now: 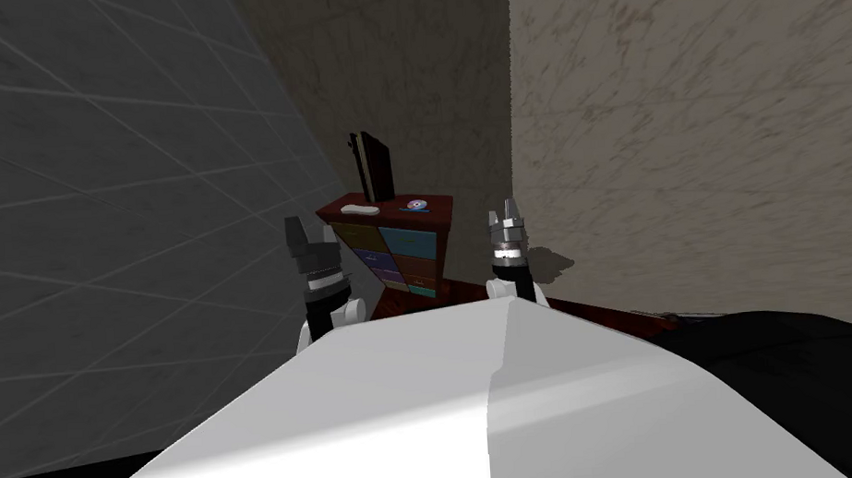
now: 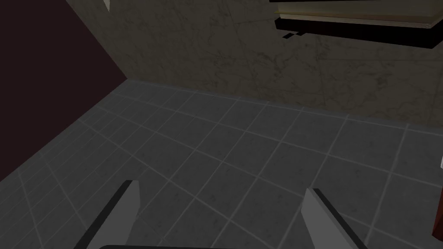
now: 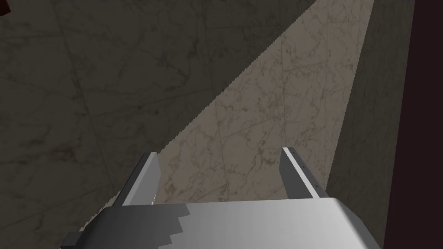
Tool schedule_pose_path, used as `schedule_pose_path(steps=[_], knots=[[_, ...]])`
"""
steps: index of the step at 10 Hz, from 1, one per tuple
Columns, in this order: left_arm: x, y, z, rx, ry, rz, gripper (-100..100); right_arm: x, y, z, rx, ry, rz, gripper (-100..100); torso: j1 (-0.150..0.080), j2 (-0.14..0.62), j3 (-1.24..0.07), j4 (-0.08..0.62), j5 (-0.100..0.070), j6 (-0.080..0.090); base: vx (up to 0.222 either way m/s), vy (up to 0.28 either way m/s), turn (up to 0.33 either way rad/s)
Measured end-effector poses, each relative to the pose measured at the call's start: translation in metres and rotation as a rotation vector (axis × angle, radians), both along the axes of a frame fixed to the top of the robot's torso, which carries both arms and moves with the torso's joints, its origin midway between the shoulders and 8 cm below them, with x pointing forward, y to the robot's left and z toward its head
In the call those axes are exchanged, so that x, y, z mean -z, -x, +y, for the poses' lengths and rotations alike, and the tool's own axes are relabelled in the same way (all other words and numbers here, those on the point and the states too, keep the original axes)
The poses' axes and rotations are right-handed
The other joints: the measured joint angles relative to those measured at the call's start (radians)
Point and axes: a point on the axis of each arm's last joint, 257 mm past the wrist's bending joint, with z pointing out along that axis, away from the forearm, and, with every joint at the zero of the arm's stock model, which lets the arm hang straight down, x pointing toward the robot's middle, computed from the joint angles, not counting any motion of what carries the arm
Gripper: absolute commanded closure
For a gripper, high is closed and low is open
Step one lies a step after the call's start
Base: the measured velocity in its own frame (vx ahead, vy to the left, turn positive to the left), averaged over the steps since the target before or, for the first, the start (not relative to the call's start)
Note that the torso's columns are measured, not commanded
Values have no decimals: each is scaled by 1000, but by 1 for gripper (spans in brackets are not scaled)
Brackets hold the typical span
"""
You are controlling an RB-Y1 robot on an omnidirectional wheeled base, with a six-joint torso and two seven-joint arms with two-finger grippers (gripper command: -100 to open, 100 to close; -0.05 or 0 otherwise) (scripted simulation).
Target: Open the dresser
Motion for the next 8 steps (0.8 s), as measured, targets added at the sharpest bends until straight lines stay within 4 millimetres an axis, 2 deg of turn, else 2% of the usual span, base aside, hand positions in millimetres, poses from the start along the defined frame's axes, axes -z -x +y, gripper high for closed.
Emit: schedule_pose_path(steps=[2,8], knots=[[0,0,0,0,0,0,0,0,0,0,0,0,0,0,0,104,-209,105,0,0,0,0,0],[0,0,0,0,0,0,0,0,0,0,0,0,0,0,0,544,-1087,544,0,0,0,0,0]])
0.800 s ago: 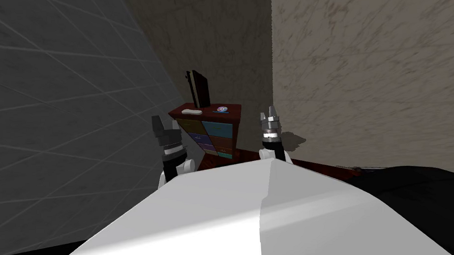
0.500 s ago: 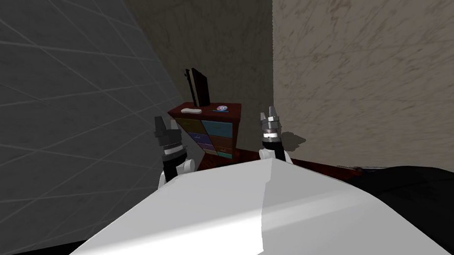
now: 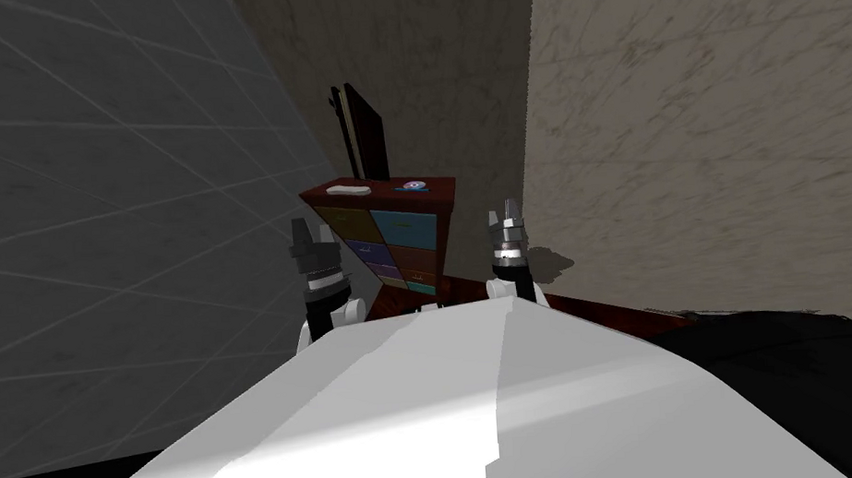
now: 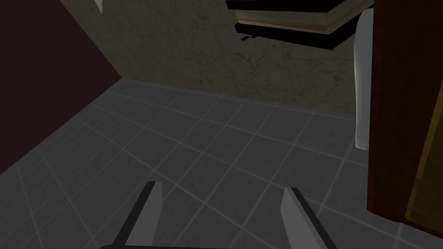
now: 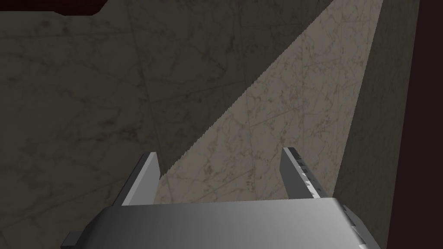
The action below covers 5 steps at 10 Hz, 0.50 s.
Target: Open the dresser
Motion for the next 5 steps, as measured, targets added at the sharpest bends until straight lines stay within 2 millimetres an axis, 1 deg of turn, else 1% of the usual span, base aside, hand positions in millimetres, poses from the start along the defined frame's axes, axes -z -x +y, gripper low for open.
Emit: schedule_pose_path(steps=[1,2,3,5], knots=[[0,0,0,0,0,0,0,0,0,0,0,0,0,0,0,74,-148,74,0,0,0,0,0],[0,0,0,0,0,0,-100,0,0,0,0,0,0,0,0,148,-295,148,0,0,5,-6,-14],[2,-2,-2,11,-22,9,-100,0,0,0,0,0,1,0,0,181,-364,181,0,0,-5,-12,-20],[12,-7,-8,37,-74,36,-100,0,0,0,0,0,1,0,0,193,-388,193,0,0,-6,-20,-25]])
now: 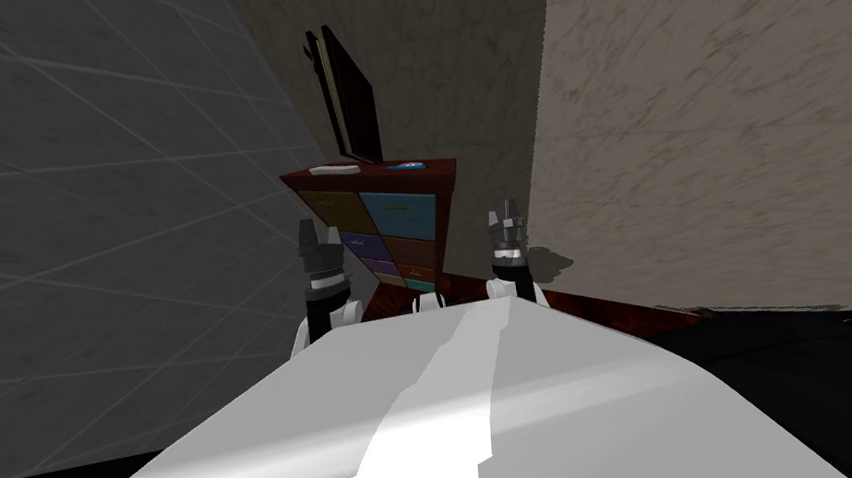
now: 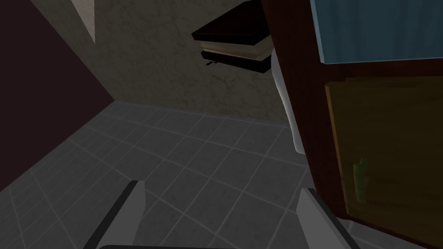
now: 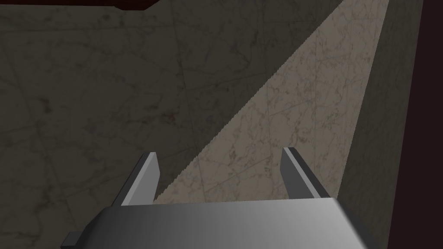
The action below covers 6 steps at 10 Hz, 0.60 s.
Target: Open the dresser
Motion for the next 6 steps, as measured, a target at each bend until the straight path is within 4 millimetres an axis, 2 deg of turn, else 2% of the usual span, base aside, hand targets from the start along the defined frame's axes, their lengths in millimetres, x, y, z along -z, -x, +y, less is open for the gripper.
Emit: schedule_pose_path(steps=[6], knots=[[45,-23,-10,39,-86,109,-100,0,0,0,0,0,0,0,0,1,-1,1,0,0,-7,-28,-33]])
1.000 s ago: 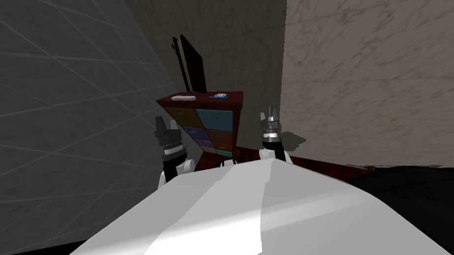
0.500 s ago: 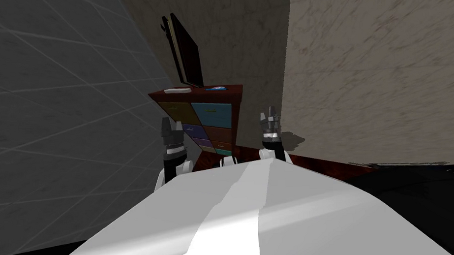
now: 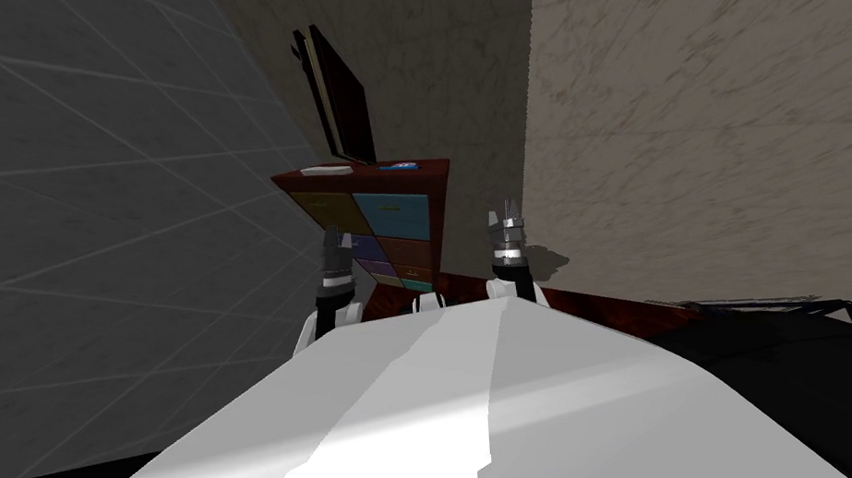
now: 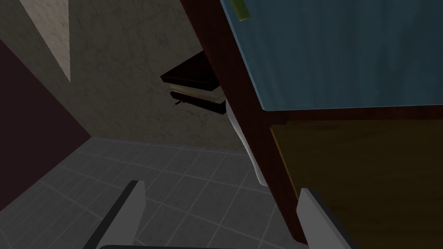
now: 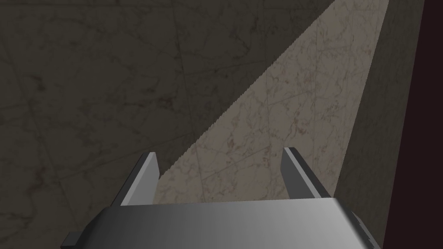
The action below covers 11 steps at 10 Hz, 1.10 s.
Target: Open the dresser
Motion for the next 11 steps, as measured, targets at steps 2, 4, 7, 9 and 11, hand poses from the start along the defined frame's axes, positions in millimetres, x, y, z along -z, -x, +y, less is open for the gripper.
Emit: schedule_pose_path(steps=[2,4,7,9,11], knots=[[20,-10,1,1,-7,44,-100,0,0,0,0,0,0,0,-1,0,0,0,0,0,-7,-40,-54],[40,-17,-2,-1,-5,86,-100,0,0,0,0,0,0,0,0,0,0,0,0,0,-9,-32,-32],[60,-25,-2,-6,3,132,-100,0,0,0,0,0,0,0,0,0,0,0,0,0,-3,-26,-31],[81,-31,-4,-9,10,169,-100,0,0,0,0,0,0,0,0,0,0,0,0,0,-3,-33,-43],[99,-39,-7,-9,12,209,-100,0,0,0,0,0,0,0,-1,0,0,0,0,0,-8,-39,-46]])
